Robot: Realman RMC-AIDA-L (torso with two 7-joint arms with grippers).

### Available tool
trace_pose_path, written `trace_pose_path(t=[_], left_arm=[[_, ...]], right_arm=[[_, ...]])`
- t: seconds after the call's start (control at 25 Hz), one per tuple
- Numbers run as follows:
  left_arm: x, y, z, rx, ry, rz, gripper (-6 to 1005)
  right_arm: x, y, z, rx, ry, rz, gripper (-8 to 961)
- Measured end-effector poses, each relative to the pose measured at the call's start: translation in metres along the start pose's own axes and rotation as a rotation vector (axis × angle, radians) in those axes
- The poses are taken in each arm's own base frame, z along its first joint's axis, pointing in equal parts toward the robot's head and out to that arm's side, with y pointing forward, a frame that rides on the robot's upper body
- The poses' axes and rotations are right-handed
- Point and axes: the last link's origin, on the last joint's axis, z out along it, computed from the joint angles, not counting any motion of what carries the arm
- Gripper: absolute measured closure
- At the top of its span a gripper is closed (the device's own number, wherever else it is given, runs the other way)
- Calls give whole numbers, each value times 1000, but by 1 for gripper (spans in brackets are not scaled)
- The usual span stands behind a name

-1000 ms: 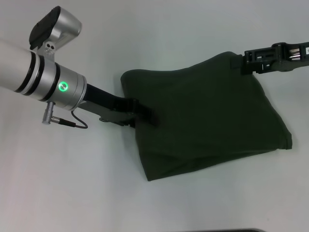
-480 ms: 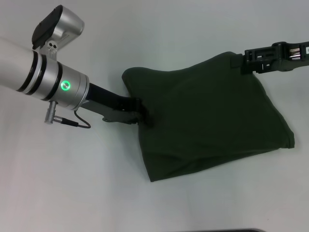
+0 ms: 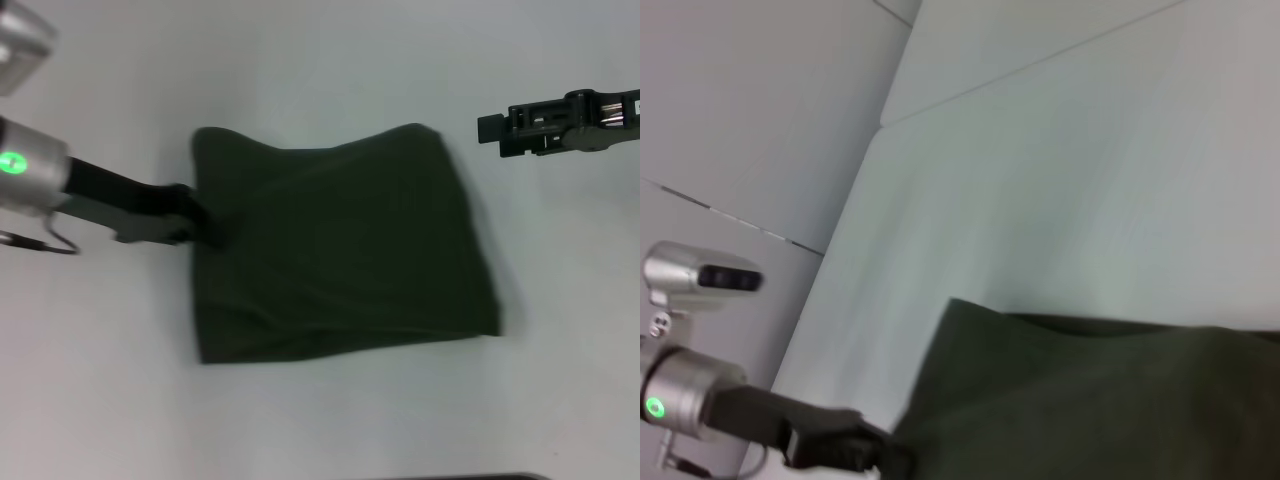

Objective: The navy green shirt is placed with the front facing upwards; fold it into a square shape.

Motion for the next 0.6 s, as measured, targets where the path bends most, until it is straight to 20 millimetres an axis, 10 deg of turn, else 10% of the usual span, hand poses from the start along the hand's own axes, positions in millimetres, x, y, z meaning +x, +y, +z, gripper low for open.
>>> trace_pose_path(t=[0.6], left_arm=[[3,-20,-32,61,64,30,833]], right_arm=[[-4,4,3,-7,3,-11,117]])
